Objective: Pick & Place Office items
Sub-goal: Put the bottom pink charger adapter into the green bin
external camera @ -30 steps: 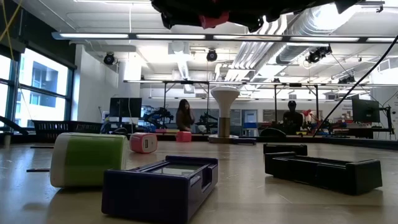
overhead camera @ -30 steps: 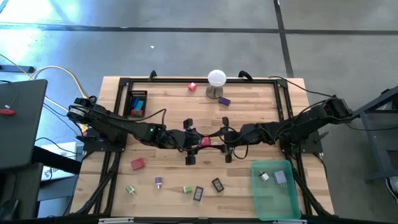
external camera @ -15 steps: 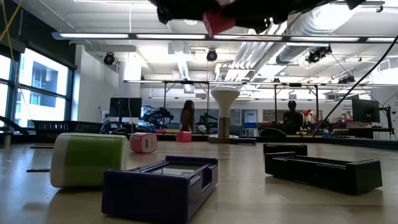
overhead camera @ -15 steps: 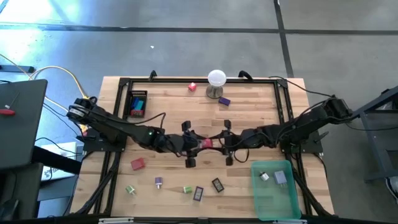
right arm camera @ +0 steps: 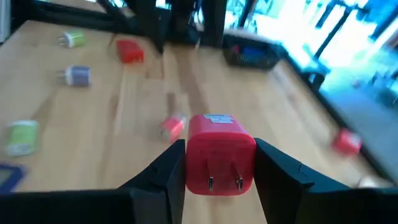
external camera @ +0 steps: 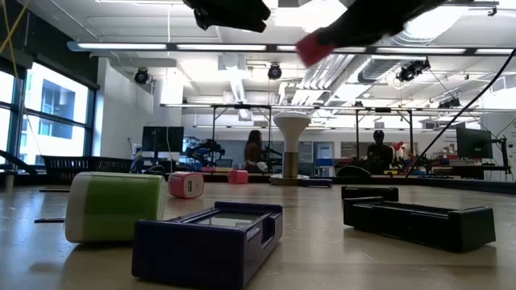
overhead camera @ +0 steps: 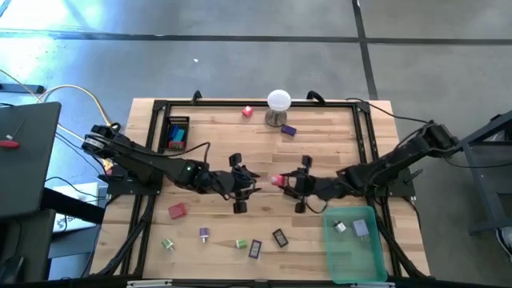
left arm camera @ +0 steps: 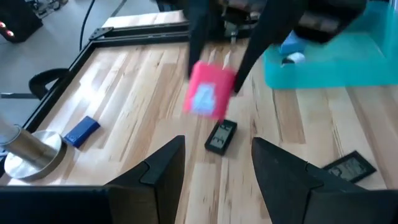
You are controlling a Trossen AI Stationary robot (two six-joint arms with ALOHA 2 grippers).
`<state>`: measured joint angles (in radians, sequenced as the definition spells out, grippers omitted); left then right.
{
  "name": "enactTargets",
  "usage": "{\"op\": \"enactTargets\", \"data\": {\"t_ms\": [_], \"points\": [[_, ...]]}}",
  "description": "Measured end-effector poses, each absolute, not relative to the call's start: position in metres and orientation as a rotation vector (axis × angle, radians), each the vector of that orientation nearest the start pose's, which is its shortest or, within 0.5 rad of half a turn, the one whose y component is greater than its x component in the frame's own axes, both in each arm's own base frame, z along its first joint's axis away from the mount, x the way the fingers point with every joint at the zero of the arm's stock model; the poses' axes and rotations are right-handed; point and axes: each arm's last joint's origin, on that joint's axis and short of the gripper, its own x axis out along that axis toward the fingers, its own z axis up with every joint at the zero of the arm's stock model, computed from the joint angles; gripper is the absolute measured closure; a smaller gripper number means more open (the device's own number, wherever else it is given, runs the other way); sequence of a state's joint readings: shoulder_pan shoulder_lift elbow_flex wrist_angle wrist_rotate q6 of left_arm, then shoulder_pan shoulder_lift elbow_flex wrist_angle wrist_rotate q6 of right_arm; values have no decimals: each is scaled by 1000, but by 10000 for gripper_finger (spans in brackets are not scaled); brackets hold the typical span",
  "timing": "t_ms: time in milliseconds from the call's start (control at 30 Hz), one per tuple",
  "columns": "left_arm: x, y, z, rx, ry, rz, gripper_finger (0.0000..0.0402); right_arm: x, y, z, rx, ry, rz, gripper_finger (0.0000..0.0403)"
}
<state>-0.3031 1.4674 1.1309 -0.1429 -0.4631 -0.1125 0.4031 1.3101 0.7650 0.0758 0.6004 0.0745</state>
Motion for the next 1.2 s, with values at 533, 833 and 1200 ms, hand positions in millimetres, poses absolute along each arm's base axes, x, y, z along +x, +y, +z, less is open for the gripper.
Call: {"op": "enactTargets", "data": {"t_ms": [533,833,1200], "points": [[312,-82,297,4,474,209,112,154,148,270,466,607,137,263],[310,-82,295,0,494,214,111,116,167,250,731,932,68,261],[311,-79,295,30,502,214,110,103,187,222,942,1123,-203,261]]}}
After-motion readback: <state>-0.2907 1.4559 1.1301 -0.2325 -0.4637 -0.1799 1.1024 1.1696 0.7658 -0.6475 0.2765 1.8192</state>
